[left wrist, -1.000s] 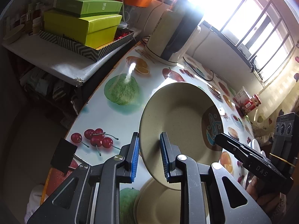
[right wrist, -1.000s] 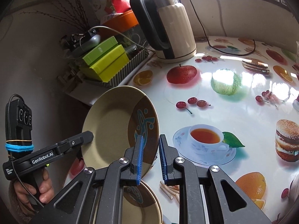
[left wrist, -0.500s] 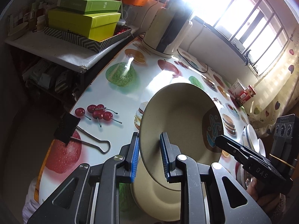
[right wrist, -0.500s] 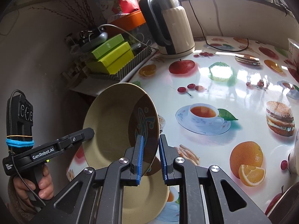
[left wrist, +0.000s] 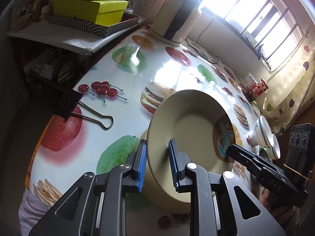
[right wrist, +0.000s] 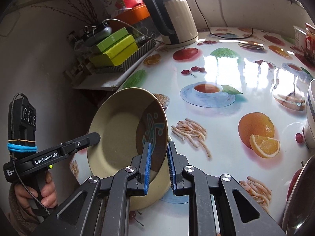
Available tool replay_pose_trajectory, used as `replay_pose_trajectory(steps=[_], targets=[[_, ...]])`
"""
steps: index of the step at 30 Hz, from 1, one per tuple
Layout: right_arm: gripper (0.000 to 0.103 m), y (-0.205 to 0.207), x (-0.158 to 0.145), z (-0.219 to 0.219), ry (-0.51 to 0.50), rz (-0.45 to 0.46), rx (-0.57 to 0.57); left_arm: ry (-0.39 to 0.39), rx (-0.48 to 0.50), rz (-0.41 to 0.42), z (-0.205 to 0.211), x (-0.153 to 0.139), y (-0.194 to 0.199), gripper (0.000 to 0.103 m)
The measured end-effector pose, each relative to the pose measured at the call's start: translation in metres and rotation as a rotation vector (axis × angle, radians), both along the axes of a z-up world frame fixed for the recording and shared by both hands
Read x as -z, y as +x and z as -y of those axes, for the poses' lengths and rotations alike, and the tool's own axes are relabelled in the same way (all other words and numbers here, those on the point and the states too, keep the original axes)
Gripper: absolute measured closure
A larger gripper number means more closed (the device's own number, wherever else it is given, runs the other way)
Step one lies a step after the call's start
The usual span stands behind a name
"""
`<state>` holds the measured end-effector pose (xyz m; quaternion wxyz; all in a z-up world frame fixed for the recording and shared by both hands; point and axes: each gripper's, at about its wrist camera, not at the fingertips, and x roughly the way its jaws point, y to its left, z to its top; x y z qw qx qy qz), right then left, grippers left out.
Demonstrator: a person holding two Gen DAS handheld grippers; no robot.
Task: Organize plates and bowls
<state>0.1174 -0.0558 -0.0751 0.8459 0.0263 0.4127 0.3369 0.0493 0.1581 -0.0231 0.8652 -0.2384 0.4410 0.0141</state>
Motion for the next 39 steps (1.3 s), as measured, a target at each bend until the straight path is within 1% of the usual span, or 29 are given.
replay_pose_trajectory(steps=[5, 10, 17, 33, 39], targets=[[0.086, -0.005, 0.006, 0.001, 0.002, -0.014, 0.0, 0.008, 0.0, -0.011, 0.003, 0.006, -0.006, 0.08], [0.086, -0.007, 0.012, 0.001, 0.0, -0.031, 0.006, -0.002, -0.002, -0.021, 0.001, 0.011, -0.007, 0.08], [0.086, -0.011, 0.015, 0.0, -0.012, -0.03, 0.008, -0.001, -0.001, -0.027, 0.002, 0.013, -0.009, 0.08], [0.086, -0.014, 0.016, -0.001, -0.021, -0.025, 0.012, 0.058, 0.007, -0.05, 0.008, 0.011, -0.006, 0.08], [0.084, -0.016, 0.016, -0.001, -0.048, -0.005, 0.019, 0.067, 0.002, -0.054, 0.009, 0.012, -0.005, 0.08]])
